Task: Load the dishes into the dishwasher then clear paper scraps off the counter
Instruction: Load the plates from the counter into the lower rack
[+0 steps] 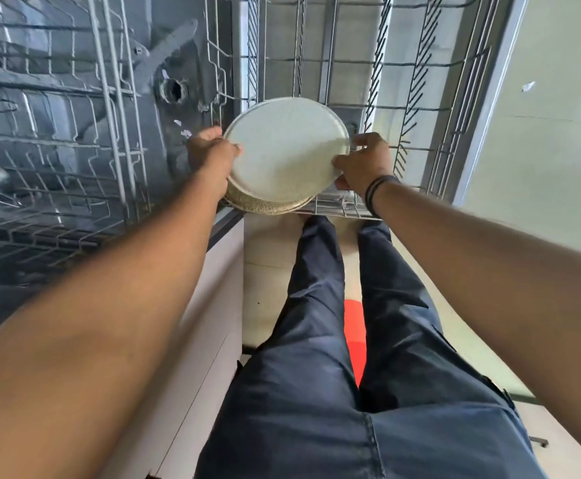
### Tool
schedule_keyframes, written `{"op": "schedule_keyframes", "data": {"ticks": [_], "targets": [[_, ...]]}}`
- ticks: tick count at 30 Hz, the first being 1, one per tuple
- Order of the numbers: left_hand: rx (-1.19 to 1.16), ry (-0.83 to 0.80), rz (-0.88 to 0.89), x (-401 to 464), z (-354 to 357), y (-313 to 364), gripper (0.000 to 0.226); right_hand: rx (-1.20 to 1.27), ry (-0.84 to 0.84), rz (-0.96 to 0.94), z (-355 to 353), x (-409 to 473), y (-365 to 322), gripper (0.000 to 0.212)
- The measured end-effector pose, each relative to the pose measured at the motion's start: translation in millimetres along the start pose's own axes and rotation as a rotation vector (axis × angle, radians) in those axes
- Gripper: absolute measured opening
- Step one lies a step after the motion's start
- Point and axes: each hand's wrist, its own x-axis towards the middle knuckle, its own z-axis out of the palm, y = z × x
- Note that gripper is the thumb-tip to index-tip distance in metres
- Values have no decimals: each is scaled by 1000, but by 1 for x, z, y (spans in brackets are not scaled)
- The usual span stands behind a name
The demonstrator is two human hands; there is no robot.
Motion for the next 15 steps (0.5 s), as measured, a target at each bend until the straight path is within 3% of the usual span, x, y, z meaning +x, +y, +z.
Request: {"op": "schedule_keyframes", "data": {"ticks": [2, 4, 7, 9, 15], "targets": [[113, 27, -6, 0, 3, -6, 45, -113, -30, 40, 8, 4, 7, 42], [216, 27, -48, 1, 5, -16, 41, -149, -86, 124, 16, 10, 19, 33], [300, -19, -104, -3, 2, -31, 58, -151, -141, 245, 21, 11, 32, 12], [328, -97, -151, -1, 0, -40, 60, -169, -158, 287, 22, 14, 43, 15], [288, -43, -89, -2, -3, -52, 27, -217, -212, 255, 24, 19, 49, 18]]}}
